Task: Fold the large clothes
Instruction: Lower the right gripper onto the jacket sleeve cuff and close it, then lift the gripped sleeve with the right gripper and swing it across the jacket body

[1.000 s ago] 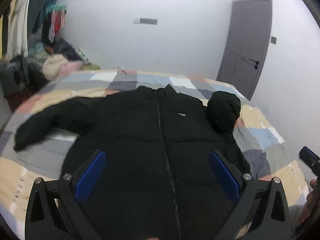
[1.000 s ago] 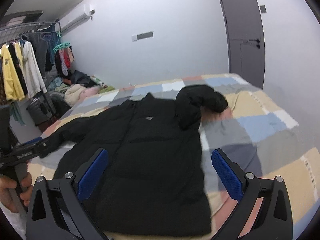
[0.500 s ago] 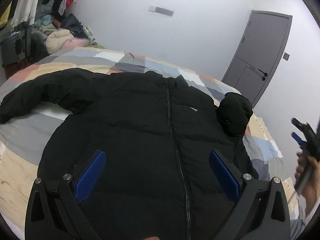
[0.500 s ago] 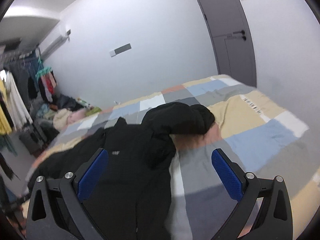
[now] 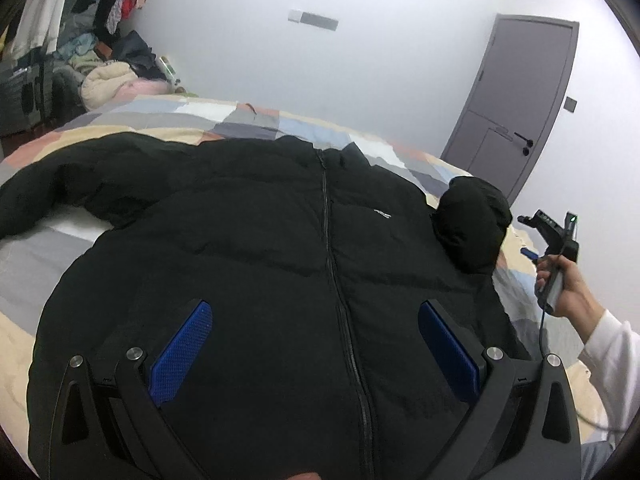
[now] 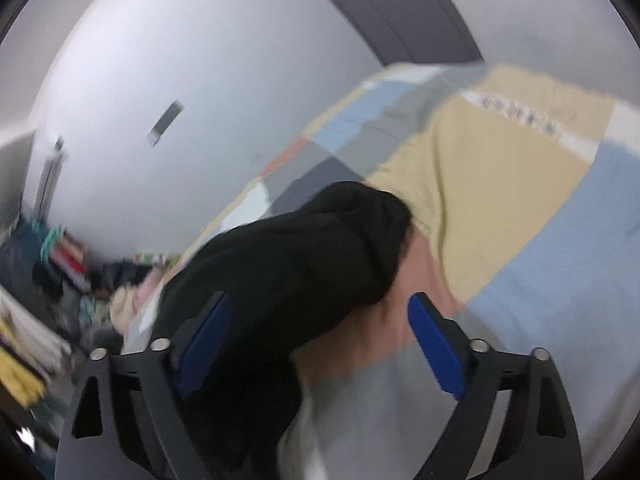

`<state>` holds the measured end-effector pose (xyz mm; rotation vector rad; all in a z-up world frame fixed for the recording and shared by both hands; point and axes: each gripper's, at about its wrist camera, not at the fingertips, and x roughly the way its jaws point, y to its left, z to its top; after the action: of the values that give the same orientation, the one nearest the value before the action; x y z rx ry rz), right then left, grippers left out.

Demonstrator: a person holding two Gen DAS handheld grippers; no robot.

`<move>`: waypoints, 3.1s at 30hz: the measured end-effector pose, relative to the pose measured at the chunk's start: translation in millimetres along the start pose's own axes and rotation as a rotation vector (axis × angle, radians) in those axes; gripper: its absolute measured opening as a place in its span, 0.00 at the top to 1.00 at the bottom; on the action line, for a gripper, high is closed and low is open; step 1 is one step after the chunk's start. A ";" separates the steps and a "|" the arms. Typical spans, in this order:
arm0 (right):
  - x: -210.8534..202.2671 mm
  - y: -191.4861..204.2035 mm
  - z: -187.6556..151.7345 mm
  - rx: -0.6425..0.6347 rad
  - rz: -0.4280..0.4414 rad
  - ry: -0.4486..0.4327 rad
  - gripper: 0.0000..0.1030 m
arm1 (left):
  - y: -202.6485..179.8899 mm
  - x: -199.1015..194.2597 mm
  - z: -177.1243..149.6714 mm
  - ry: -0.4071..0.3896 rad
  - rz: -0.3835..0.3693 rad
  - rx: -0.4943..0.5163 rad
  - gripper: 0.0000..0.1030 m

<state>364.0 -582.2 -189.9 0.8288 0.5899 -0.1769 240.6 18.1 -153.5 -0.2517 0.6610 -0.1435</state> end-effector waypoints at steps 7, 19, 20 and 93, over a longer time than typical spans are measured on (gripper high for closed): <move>57.2 -45.9 23.9 0.117 -0.002 -0.015 0.33 | 5.7 27.2 1.2 0.012 0.024 -0.038 0.00; 110.6 -38.1 40.5 0.007 0.061 0.053 0.57 | 14.0 46.2 4.0 -0.005 0.019 -0.077 0.00; 111.8 -38.6 39.6 0.014 0.065 0.064 0.59 | 14.9 44.2 4.7 -0.016 0.007 -0.084 0.00; -47.4 452.6 -254.1 -0.868 0.295 0.121 0.90 | 66.9 -52.4 -0.1 -0.086 0.121 0.029 0.00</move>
<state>384.9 -94.6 -7.1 0.0724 0.5756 0.3866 203.1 93.3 -141.2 -0.1883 0.5867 -0.0266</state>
